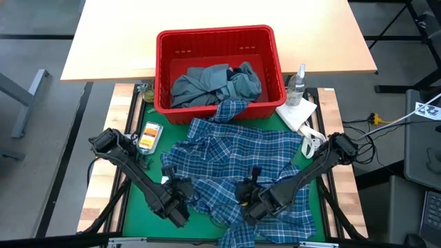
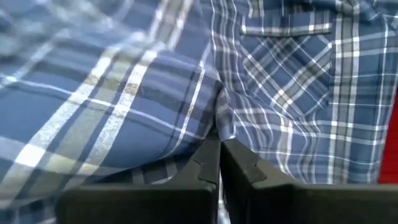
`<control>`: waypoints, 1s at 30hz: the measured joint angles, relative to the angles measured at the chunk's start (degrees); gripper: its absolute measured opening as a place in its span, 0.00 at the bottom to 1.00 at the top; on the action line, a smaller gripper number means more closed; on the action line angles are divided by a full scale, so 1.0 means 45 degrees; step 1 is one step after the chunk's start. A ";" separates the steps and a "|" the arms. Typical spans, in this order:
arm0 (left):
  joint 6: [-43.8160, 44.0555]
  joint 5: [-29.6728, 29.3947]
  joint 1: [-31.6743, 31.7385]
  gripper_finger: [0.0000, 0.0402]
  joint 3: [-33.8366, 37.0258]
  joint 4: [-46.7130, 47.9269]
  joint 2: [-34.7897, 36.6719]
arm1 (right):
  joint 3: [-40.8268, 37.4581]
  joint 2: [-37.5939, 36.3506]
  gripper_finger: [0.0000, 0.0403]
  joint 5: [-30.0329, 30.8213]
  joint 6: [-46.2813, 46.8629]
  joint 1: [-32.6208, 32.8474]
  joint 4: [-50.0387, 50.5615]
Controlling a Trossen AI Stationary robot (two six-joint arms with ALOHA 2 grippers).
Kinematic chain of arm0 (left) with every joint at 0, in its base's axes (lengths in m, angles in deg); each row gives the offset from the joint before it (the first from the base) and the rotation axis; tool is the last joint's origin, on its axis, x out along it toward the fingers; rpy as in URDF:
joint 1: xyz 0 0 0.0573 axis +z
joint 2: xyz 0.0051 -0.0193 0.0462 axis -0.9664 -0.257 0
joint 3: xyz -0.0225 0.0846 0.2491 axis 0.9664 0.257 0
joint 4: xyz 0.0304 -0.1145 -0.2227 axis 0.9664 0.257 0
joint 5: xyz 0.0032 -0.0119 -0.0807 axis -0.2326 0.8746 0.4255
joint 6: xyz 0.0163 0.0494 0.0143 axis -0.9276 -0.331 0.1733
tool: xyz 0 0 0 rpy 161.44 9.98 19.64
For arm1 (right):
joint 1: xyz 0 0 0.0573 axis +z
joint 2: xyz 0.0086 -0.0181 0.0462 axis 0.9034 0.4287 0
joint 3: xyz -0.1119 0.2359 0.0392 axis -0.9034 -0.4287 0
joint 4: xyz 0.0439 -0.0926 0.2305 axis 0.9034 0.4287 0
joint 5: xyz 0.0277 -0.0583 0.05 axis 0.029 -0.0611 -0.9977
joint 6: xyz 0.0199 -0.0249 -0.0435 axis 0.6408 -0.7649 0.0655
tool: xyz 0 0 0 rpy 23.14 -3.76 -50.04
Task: Fold Laundry from Bin
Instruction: Fold the blue shirt
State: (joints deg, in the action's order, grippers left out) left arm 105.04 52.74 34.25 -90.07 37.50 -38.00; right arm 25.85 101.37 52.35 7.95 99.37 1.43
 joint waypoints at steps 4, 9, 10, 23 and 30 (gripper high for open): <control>0.0430 -0.0058 -0.0046 0.00 0.0761 -0.0183 -0.0001 | 0.0000 0.0015 0.02 -0.0372 -0.0768 -0.0514 0.0308; 0.0519 -0.0069 -0.0041 0.00 0.1362 -0.0700 -0.0001 | 0.0000 0.0015 0.03 -0.1759 -0.0901 -0.1211 0.0281; 0.0520 -0.0066 -0.0041 0.00 0.1442 -0.0780 -0.0005 | 0.0000 0.0015 0.03 -0.2118 -0.0901 -0.1339 0.0275; 0.0848 -0.0056 0.0123 0.17 0.1528 -0.0822 -0.0005 | 0.0000 0.0015 0.34 -0.4292 -0.0907 -0.2015 0.0272; 0.1156 0.0385 0.0321 0.26 0.1141 -0.0041 -0.0005 | 0.0121 -0.0380 0.38 -0.5210 -0.0906 -0.2007 0.1006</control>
State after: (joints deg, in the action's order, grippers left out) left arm 110.24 54.47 35.70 -84.94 37.31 -38.02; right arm 26.39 99.65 28.90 3.87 90.33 5.96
